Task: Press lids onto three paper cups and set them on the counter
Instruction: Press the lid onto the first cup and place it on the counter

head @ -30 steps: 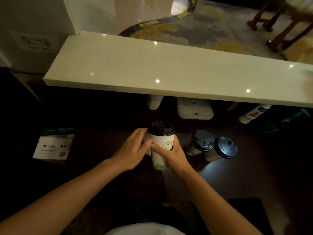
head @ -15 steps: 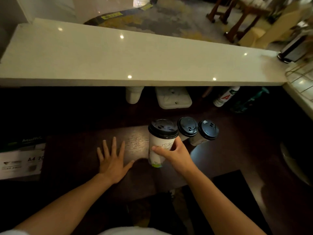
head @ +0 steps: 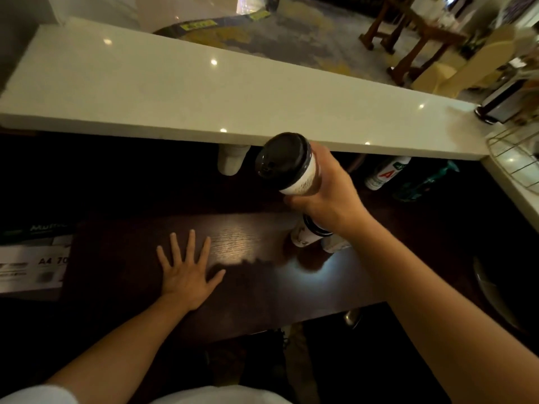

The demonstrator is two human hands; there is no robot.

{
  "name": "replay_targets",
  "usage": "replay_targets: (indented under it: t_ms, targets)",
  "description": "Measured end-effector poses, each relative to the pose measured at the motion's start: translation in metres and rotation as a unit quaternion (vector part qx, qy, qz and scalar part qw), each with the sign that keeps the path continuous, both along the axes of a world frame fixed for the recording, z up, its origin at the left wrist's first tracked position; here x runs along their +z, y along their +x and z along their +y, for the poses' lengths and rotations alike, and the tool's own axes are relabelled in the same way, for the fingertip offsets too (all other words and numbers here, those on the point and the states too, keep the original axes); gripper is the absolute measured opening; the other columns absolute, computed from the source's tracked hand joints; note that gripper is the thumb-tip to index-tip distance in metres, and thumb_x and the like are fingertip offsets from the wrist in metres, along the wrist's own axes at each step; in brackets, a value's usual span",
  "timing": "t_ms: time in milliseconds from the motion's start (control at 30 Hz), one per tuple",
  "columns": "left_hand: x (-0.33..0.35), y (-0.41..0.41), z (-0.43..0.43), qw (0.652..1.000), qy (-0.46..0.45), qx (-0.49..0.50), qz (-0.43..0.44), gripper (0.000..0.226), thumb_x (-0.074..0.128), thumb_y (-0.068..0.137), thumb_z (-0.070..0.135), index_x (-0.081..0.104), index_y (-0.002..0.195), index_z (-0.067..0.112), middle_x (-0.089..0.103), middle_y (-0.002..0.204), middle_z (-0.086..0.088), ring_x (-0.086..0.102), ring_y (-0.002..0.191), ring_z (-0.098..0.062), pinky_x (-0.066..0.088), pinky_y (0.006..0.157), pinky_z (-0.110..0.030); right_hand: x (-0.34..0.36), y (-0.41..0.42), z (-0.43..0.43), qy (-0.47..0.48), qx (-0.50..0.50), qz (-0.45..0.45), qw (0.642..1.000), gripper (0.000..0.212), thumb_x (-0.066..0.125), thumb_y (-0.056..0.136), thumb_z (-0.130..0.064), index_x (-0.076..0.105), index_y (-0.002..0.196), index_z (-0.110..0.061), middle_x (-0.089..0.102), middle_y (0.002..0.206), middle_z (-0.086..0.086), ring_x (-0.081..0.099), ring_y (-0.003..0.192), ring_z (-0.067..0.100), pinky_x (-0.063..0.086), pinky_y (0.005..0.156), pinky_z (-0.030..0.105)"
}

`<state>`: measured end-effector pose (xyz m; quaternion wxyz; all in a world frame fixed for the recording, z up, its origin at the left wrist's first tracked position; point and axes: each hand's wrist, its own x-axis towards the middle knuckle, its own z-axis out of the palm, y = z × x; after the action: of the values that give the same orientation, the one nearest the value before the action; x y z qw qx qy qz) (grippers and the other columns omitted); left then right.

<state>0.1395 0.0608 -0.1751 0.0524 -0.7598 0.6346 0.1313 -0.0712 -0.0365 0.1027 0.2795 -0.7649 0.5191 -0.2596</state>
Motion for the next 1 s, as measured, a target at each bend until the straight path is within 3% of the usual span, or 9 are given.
replay_targets:
  t_ms: [133, 300, 467, 567, 633, 767, 867, 1000]
  targets:
    - [0.0, 0.0, 0.0, 1.0, -0.014, -0.002, 0.008, 0.092, 0.004, 0.079, 0.082, -0.014, 0.152, 0.029, -0.018, 0.161, -0.012, -0.024, 0.142, -0.048, -0.012, 0.11, -0.07, 0.036, 0.005, -0.018, -0.151, 0.034, 0.231, 0.961, 0.088, 0.081, 0.072, -0.022, 0.041, 0.15, -0.022, 0.051, 0.142, 0.005, 0.044, 0.131, 0.03, 0.027, 0.113, 0.047]
    - [0.0, 0.0, 0.001, 1.0, -0.023, 0.002, 0.008, 0.093, 0.006, 0.08, 0.084, 0.006, 0.155, 0.028, 0.0, 0.164, -0.013, -0.01, 0.146, -0.048, -0.006, 0.111, -0.07, 0.058, 0.014, -0.031, -0.233, 0.084, 0.418, 0.874, 0.091, 0.075, 0.075, -0.022, 0.033, 0.156, -0.023, 0.045, 0.148, 0.008, 0.035, 0.139, 0.038, 0.007, 0.123, 0.057]
    - [0.0, -0.001, 0.001, 1.0, -0.028, 0.006, 0.002, 0.092, 0.003, 0.078, 0.084, -0.008, 0.153, 0.03, -0.012, 0.163, -0.01, -0.019, 0.145, -0.046, -0.009, 0.111, -0.069, 0.049, 0.031, -0.029, -0.292, 0.154, 0.576, 0.748, 0.09, 0.077, 0.079, -0.025, 0.029, 0.155, -0.022, 0.042, 0.149, 0.016, 0.034, 0.14, 0.044, 0.002, 0.122, 0.062]
    - [0.001, -0.002, 0.001, 1.0, -0.018, 0.003, 0.003, 0.092, 0.002, 0.078, 0.084, -0.013, 0.151, 0.031, -0.019, 0.161, -0.01, -0.024, 0.143, -0.045, -0.012, 0.111, -0.068, 0.023, 0.041, -0.025, -0.302, 0.179, 0.659, 0.665, 0.069, 0.06, 0.094, -0.024, 0.03, 0.155, -0.016, 0.041, 0.15, 0.02, 0.031, 0.143, 0.047, 0.003, 0.122, 0.063]
    - [0.001, -0.001, 0.001, 1.0, -0.018, 0.005, 0.006, 0.092, 0.003, 0.078, 0.084, -0.011, 0.152, 0.031, -0.018, 0.161, -0.01, -0.024, 0.143, -0.045, -0.013, 0.111, -0.068, 0.001, 0.046, -0.022, -0.305, 0.191, 0.685, 0.633, 0.055, 0.05, 0.099, -0.023, 0.038, 0.151, -0.012, 0.043, 0.149, 0.021, 0.033, 0.142, 0.047, 0.007, 0.123, 0.064]
    - [0.001, -0.001, 0.001, 1.0, -0.016, 0.006, 0.016, 0.092, 0.003, 0.077, 0.084, -0.012, 0.152, 0.031, -0.02, 0.16, -0.009, -0.026, 0.143, -0.044, -0.012, 0.111, -0.068, -0.034, 0.05, -0.014, -0.292, 0.218, 0.707, 0.606, 0.056, 0.054, 0.099, -0.024, 0.039, 0.152, -0.012, 0.044, 0.151, 0.021, 0.033, 0.143, 0.047, 0.011, 0.122, 0.064]
    - [0.002, -0.001, 0.001, 1.0, -0.006, 0.003, 0.013, 0.091, 0.0, 0.077, 0.084, -0.018, 0.149, 0.031, -0.024, 0.159, -0.009, -0.028, 0.142, -0.045, -0.013, 0.111, -0.068, -0.042, 0.05, -0.01, -0.29, 0.216, 0.703, 0.612, 0.06, 0.057, 0.098, -0.023, 0.037, 0.153, -0.012, 0.042, 0.151, 0.021, 0.032, 0.144, 0.047, 0.012, 0.123, 0.064]
    - [0.003, -0.001, 0.001, 1.0, 0.001, 0.002, 0.01, 0.092, -0.001, 0.077, 0.084, -0.017, 0.15, 0.031, -0.021, 0.161, -0.01, -0.027, 0.142, -0.045, -0.012, 0.111, -0.068, -0.03, 0.052, -0.012, -0.283, 0.198, 0.695, 0.63, 0.053, 0.044, 0.102, -0.024, 0.035, 0.153, -0.01, 0.041, 0.151, 0.022, 0.03, 0.144, 0.048, 0.009, 0.123, 0.062]
